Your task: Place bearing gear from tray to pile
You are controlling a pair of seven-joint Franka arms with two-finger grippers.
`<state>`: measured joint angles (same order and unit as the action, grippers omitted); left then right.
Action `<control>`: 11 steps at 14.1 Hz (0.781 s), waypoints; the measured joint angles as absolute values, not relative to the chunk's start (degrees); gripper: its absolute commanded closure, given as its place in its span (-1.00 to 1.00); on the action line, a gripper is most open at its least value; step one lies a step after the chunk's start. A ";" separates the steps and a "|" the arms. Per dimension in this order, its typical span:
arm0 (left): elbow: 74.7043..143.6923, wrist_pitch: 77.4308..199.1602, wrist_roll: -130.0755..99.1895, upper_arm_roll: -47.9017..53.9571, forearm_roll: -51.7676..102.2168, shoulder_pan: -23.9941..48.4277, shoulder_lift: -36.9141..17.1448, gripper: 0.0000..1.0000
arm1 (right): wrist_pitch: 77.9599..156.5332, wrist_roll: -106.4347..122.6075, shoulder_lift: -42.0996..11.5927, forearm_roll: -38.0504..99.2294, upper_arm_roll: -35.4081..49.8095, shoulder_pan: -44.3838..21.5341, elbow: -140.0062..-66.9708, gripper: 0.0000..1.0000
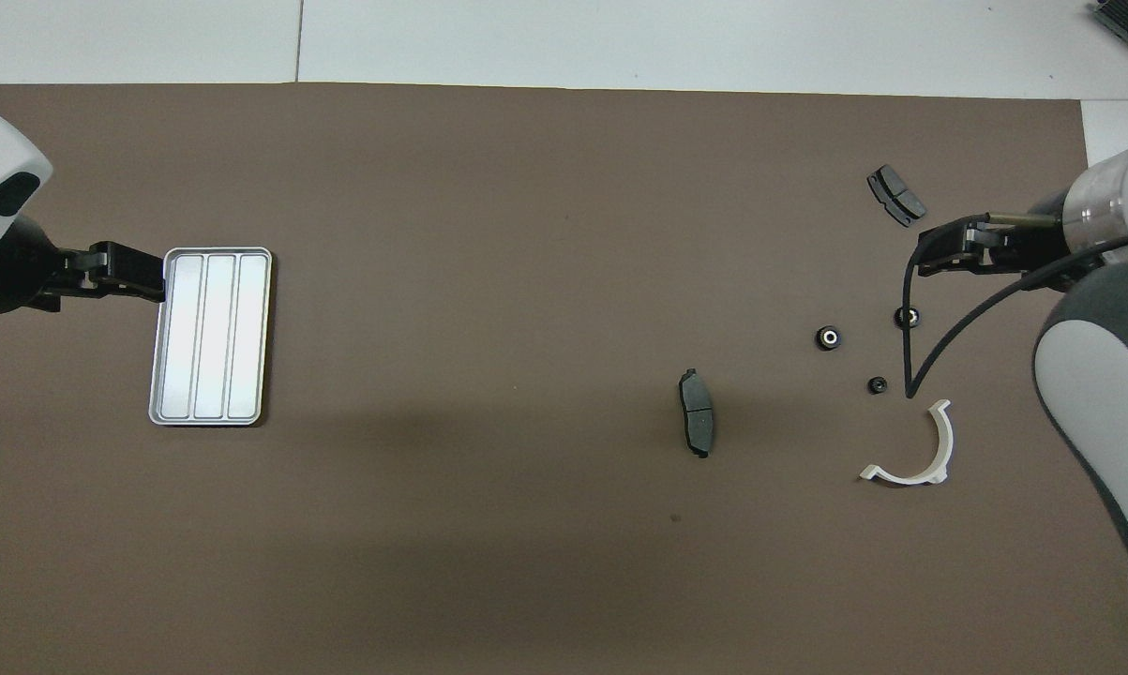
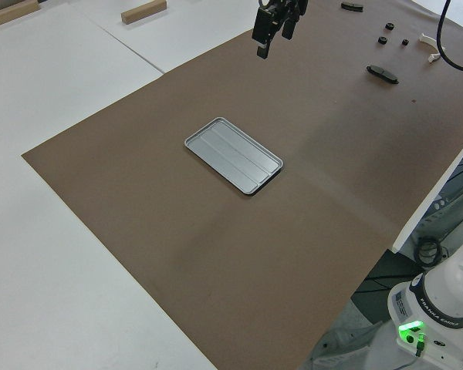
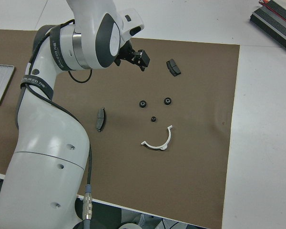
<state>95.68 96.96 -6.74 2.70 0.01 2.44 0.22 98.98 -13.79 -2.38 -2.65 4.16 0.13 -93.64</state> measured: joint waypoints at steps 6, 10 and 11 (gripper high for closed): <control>95.68 96.95 -6.75 2.70 0.01 2.43 0.22 -1.00 | 95.48 -12.89 -1.81 -2.38 4.58 -0.09 -93.75 -1.00; 95.68 96.94 -6.75 2.70 0.01 2.43 0.22 -1.00 | 95.23 -11.82 -1.72 -2.37 4.48 0.07 -94.18 -1.00; 95.68 96.94 -6.75 2.70 0.01 2.43 0.22 -1.00 | 95.23 -11.82 -1.63 -2.37 4.48 0.09 -94.37 -1.00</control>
<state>95.68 96.94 -6.75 2.70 0.01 2.43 0.22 95.23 -11.82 -1.63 -2.37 4.48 0.09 -94.37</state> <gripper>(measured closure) 0.000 0.000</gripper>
